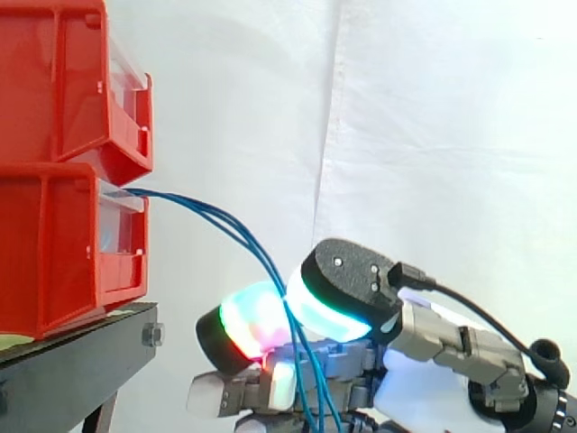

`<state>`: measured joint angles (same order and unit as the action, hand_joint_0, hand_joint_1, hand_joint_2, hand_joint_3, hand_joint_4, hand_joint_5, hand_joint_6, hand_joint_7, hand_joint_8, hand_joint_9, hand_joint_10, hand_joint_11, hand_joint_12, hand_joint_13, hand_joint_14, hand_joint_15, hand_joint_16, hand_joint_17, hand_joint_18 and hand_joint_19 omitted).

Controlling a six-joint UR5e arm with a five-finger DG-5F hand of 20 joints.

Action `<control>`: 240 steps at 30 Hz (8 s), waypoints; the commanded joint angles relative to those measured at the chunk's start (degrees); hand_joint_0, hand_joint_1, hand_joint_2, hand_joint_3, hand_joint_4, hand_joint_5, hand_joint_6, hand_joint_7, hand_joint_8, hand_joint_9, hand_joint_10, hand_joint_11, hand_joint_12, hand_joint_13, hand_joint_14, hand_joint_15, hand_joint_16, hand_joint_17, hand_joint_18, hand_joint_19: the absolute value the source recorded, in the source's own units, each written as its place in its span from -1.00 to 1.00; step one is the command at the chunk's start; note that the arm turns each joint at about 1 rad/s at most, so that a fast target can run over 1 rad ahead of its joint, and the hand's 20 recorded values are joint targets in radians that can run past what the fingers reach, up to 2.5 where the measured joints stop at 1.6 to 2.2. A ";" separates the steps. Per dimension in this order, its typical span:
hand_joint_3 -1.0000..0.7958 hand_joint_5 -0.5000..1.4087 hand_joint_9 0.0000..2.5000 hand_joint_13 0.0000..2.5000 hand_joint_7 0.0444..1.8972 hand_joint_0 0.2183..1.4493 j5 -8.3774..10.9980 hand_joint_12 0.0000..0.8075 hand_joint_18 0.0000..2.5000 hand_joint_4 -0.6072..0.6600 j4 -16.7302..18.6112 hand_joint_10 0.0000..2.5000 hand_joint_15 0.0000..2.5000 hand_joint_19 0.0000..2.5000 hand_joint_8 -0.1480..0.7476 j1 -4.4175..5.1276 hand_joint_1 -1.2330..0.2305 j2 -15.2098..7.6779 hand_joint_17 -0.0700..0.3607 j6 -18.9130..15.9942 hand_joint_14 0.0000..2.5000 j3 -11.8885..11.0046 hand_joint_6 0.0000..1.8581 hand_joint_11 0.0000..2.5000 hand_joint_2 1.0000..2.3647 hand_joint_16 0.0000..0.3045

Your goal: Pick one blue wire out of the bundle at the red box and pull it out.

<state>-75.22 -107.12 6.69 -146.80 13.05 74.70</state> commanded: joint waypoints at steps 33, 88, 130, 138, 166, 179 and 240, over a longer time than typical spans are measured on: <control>0.05 -0.63 -0.17 -0.44 0.06 -0.34 -0.90 -0.02 -0.47 0.11 -16.89 -0.98 -0.70 -0.61 0.03 -0.45 -0.48 6.97 -0.08 -2.50 -0.99 0.00 0.00 -0.40 -0.98 -0.63; -0.06 -0.57 -0.02 -0.36 0.24 -0.42 2.00 0.07 -0.38 0.13 -26.65 -0.99 -0.70 -0.59 0.04 0.51 -0.36 8.20 -0.02 -10.76 -0.99 0.00 -0.04 -0.46 -0.99 -0.59; -0.44 -0.56 0.00 -0.36 0.29 -0.57 2.97 -0.01 -0.41 0.18 -26.47 -0.98 -0.68 -0.56 0.00 0.78 -0.22 8.20 -0.10 -13.31 -0.99 0.00 -0.08 -0.43 -1.00 -0.64; -0.44 -0.58 -0.03 -0.37 0.30 -0.54 3.06 -0.03 -0.42 0.24 -26.47 -0.98 -0.68 -0.56 -0.01 0.78 -0.47 8.20 -0.13 -13.93 -0.99 0.00 -0.06 -0.38 -1.00 -0.66; -0.03 -0.59 -0.04 -0.37 0.29 -0.37 3.06 -0.02 -0.40 0.09 -26.65 -0.98 -0.68 -0.57 0.01 0.78 -0.53 8.20 -0.11 -14.54 -0.99 0.00 -0.03 -0.36 -0.98 -0.65; 0.09 -0.58 -0.04 -0.33 0.23 -0.39 3.59 0.09 -0.34 -0.06 -26.47 -0.99 -0.70 -0.60 0.04 0.86 -0.46 8.29 -0.02 -14.63 -0.99 0.00 -0.04 -0.45 -0.97 -0.59; 0.07 -0.63 -0.12 -0.36 0.00 -0.47 4.55 0.13 -0.35 0.30 -28.32 -0.99 -0.70 -0.61 0.10 0.69 -0.39 8.46 0.03 -14.63 -0.99 -2.63 -0.08 -0.48 -0.75 -0.56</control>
<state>-70.66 -135.44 7.38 -138.34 -1.58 72.06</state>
